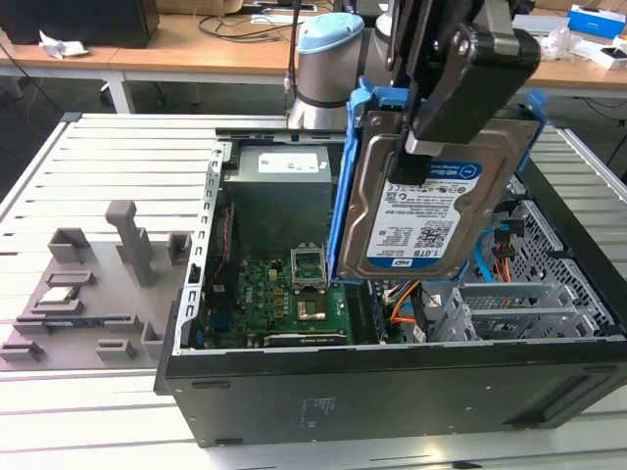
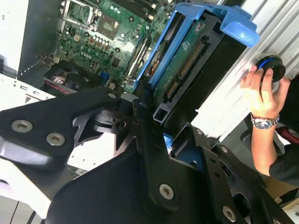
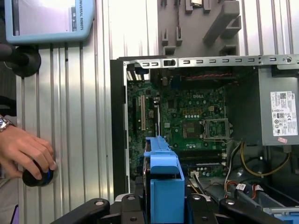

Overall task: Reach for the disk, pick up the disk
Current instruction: 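Pick up the disk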

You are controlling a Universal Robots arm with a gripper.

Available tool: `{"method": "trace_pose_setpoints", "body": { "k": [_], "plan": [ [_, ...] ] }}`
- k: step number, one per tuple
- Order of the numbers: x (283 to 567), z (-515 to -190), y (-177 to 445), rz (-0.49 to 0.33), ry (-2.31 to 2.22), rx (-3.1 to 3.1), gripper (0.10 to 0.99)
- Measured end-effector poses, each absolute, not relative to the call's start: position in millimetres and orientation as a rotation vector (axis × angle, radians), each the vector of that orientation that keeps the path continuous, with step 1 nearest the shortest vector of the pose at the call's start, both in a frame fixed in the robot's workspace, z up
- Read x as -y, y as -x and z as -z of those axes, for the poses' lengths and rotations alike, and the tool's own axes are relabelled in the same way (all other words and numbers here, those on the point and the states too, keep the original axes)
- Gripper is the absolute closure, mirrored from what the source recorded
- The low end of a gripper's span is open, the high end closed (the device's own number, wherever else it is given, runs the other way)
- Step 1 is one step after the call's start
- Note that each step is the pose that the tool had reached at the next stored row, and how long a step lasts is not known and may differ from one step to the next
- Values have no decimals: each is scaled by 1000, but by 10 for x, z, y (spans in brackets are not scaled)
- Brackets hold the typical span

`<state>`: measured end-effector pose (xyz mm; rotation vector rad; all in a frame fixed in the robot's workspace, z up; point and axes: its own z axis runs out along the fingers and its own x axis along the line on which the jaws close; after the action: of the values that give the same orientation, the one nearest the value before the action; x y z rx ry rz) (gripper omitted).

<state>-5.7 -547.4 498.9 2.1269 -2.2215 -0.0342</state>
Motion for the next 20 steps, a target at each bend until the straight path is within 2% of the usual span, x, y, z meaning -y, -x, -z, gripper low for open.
{"method": "trace_pose_setpoints", "body": {
  "k": [20],
  "plan": [
    [5474,-4989,-843,36,-2126,2220,722]
  ]
}}
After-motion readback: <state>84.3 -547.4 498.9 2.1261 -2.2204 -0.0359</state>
